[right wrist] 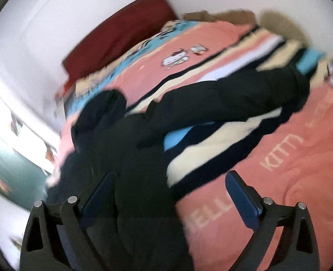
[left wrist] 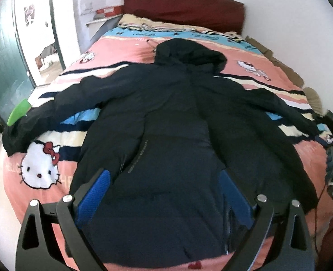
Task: Fold large clothes
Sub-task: 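Grasp the jacket sleeve nearest the right gripper with the right gripper, then carry the held sleeve across the jacket back toward the hood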
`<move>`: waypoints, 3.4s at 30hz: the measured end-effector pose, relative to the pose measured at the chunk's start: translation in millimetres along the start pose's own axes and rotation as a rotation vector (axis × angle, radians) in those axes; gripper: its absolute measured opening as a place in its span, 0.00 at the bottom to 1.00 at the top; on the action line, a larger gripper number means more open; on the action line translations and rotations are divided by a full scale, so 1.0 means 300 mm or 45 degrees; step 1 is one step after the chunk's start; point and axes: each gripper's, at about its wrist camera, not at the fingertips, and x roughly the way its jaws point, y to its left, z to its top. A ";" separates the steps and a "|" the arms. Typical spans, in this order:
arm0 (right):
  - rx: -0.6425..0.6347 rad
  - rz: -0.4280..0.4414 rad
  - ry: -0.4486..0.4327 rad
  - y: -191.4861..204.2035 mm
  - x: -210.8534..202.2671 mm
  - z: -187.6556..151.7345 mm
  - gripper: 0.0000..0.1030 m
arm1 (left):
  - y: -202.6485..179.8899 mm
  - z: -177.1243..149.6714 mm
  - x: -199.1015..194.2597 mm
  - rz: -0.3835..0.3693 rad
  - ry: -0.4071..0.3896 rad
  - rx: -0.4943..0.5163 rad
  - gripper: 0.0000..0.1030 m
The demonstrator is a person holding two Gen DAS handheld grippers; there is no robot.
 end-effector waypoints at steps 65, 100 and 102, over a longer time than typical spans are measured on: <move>0.425 0.126 -0.359 -0.333 0.307 0.523 0.15 | 0.061 0.108 0.341 0.010 0.036 -0.087 0.95; -0.655 0.307 0.296 0.996 0.776 -0.132 0.16 | 0.442 0.031 -0.026 0.081 -0.208 -0.361 0.95; -0.678 0.309 0.344 0.988 0.791 -0.192 0.22 | 0.436 0.030 -0.021 0.074 -0.196 -0.360 0.95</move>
